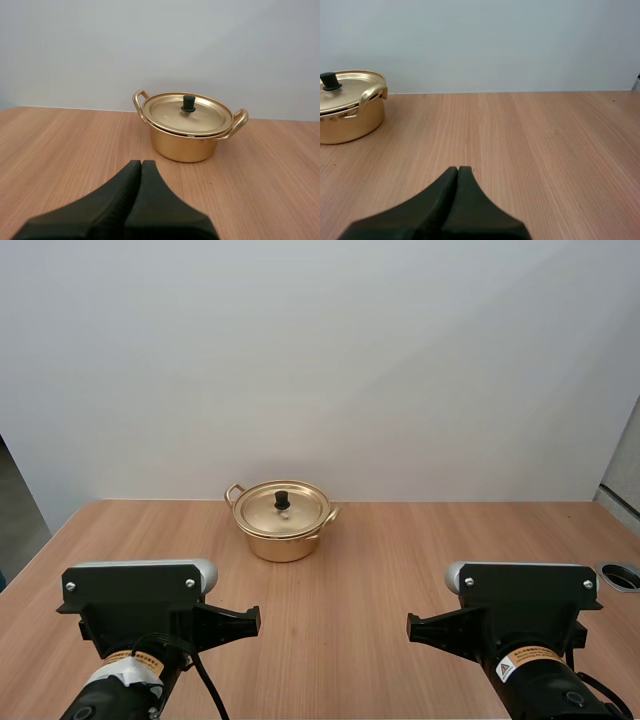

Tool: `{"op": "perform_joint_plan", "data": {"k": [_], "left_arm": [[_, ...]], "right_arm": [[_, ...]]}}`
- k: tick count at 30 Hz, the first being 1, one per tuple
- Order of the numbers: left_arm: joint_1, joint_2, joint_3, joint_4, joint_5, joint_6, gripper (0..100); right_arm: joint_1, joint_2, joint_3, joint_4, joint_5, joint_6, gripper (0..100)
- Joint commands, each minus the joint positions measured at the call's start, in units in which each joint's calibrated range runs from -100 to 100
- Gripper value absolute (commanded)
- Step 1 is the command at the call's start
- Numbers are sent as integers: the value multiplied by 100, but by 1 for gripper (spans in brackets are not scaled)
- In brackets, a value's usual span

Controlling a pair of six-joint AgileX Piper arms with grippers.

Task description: Open the pot, put the car inside, and close it

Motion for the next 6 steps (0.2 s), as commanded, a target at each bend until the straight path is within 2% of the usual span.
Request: {"op": "perform_joint_plan", "data": {"k": [1, 6], "left_arm": [[-2, 0, 0, -3, -8, -4, 2], [-2, 0, 0, -3, -8, -4, 2]], "right_arm": [[2, 0, 0, 5, 2, 7, 0], [2, 0, 0, 5, 2, 7, 0]]}}
